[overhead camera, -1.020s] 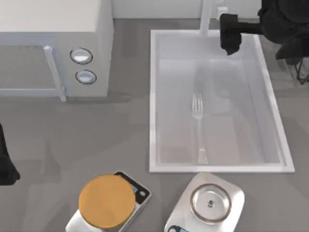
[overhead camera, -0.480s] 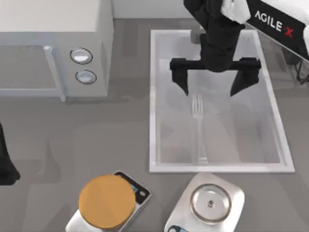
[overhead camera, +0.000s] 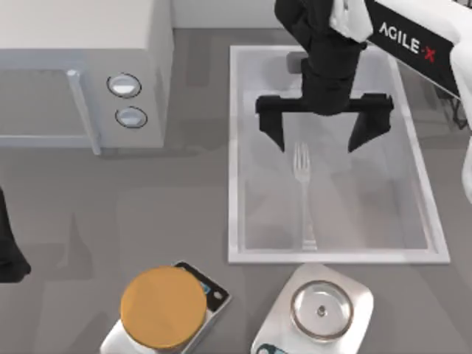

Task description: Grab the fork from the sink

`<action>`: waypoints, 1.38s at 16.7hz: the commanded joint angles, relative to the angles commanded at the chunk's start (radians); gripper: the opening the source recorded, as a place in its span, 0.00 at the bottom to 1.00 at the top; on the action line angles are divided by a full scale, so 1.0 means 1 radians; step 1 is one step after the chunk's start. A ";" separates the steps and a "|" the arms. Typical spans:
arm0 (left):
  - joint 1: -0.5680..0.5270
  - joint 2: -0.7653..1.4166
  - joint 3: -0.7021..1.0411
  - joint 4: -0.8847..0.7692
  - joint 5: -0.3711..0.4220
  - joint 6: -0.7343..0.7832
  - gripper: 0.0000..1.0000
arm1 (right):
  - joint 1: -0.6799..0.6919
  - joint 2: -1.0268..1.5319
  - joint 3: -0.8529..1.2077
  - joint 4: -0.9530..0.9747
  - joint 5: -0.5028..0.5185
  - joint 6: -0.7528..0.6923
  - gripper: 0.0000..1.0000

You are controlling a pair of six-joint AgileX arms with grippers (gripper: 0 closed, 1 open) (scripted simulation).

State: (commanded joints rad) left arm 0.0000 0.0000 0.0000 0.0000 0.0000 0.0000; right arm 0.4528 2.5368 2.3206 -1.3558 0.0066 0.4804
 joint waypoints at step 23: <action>0.000 0.000 0.000 0.000 0.000 0.000 1.00 | 0.007 0.163 -0.278 0.442 0.003 0.003 0.40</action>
State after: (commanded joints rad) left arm 0.0000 0.0000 0.0000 0.0000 0.0000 0.0000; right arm 0.4595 2.7000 2.0430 -0.9137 0.0091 0.4839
